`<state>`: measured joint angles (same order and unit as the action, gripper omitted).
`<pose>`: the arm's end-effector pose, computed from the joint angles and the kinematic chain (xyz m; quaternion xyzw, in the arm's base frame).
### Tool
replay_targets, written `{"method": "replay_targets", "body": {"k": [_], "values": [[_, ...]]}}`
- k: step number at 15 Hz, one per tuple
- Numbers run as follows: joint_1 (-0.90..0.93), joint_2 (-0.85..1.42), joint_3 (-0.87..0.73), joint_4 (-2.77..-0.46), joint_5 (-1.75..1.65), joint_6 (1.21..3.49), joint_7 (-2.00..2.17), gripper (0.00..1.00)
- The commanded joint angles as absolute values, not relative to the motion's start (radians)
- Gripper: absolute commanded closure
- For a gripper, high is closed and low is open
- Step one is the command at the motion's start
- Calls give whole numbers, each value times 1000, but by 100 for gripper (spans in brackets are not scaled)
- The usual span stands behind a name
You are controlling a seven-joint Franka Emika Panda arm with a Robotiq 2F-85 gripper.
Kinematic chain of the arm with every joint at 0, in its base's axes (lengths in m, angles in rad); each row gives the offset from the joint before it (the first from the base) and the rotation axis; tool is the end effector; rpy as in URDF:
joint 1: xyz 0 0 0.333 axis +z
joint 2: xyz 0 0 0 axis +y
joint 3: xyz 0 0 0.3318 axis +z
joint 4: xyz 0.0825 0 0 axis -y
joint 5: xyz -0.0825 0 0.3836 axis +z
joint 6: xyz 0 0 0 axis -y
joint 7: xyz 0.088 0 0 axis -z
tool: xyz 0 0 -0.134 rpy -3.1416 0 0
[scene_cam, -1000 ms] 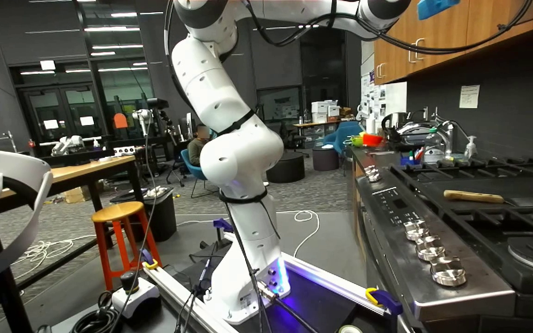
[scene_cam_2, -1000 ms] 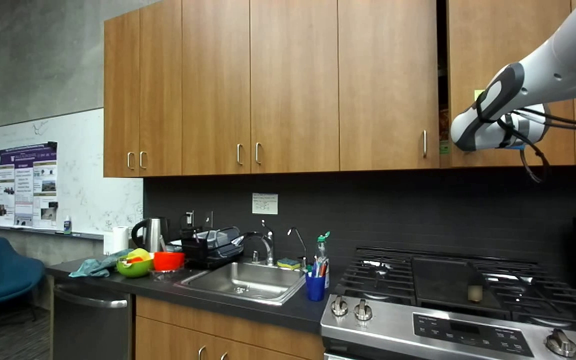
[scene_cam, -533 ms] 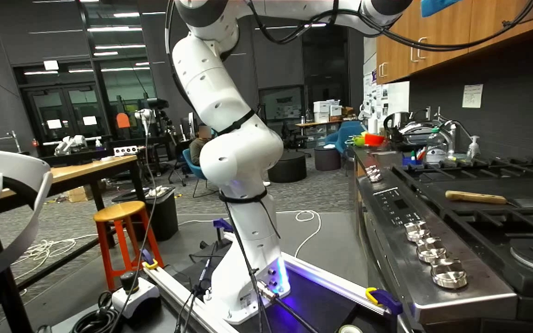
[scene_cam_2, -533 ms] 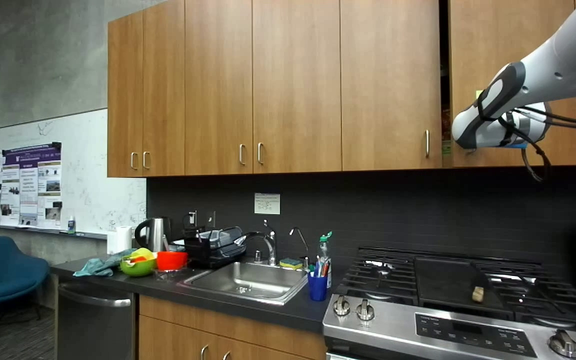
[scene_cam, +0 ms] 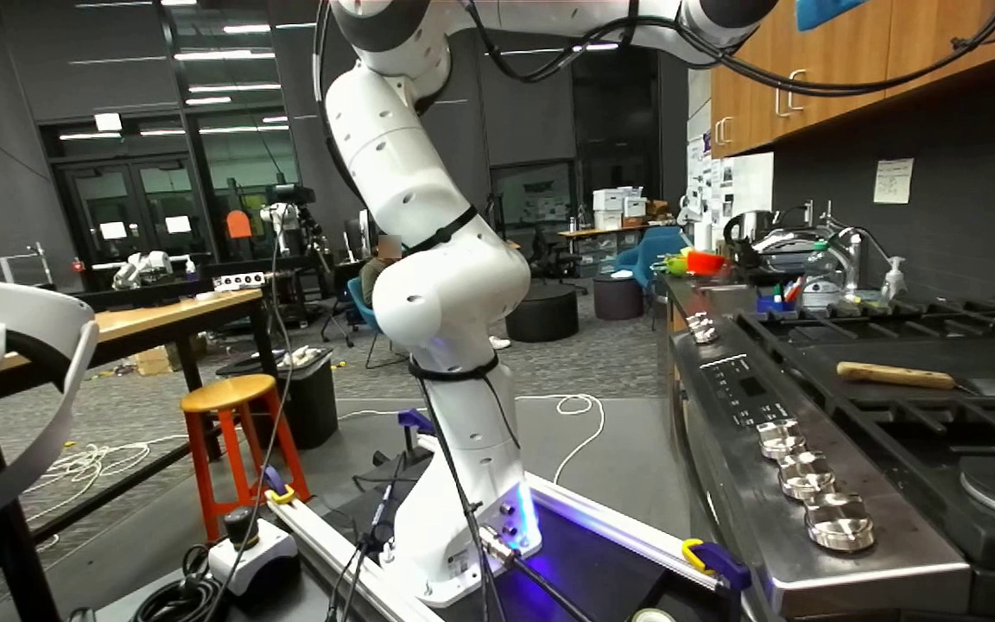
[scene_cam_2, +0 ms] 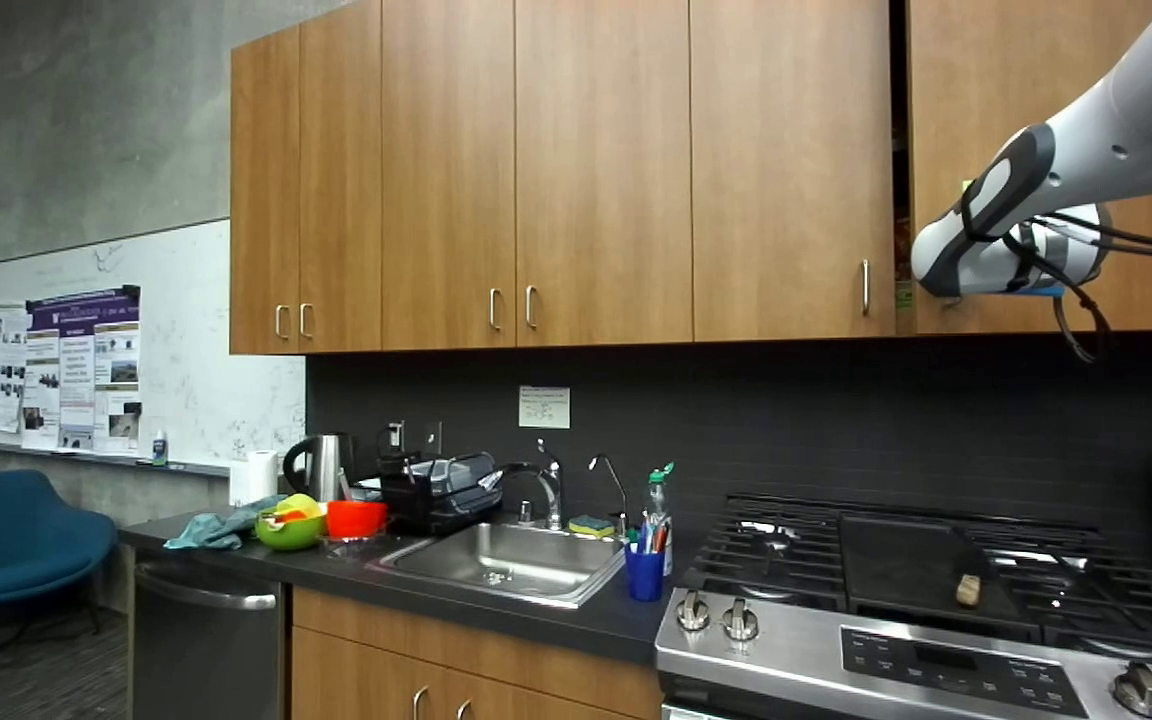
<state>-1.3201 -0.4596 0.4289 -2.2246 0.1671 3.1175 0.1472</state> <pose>0.3333 -0.3540 0.7083 0.6738 -0.4125 0.5584 0.2532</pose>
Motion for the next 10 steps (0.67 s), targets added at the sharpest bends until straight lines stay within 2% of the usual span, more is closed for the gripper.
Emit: {"method": "replay_targets", "body": {"k": [1, 10], "values": [[-1399, -452, 371, -2259, 167, 3094, 149, 97], [-1405, -471, 368, -2270, 165, 3098, 144, 97]]}}
